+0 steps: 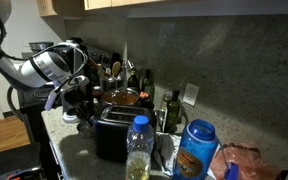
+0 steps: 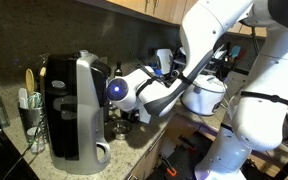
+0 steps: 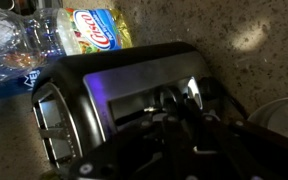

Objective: Push the lever on the bread toaster down

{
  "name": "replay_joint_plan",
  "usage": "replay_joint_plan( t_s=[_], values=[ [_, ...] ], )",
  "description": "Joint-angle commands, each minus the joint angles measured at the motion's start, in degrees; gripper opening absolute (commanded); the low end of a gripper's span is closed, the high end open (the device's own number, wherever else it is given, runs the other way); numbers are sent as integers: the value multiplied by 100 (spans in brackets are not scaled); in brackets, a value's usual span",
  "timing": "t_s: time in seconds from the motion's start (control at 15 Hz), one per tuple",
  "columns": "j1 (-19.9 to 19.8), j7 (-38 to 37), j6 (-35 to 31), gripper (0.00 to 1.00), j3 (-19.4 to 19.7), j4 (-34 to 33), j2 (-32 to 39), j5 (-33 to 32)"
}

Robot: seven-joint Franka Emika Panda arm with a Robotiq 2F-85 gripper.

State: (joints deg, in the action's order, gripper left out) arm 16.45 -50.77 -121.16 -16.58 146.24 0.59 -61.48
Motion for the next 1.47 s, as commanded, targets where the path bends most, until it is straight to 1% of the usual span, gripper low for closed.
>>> replay_joint_plan(
  t_s=[0.0,0.27,0.53,0.6,0.67,1.2,1.27,1.4],
  values=[
    [16,410,-171,4,-16,5,22,633],
    [17,432,-182,4,-17,4,13,809],
    [18,222,-302,4,-15,11,22,941],
    [4,310,-92,4,3,-18,-12,665],
    [3,310,-99,15,3,-16,-13,666],
    [3,310,-98,15,3,-16,-13,662],
    [4,270,-96,4,3,-17,40,655],
    [7,230,-161,4,1,16,108,663]
  ],
)
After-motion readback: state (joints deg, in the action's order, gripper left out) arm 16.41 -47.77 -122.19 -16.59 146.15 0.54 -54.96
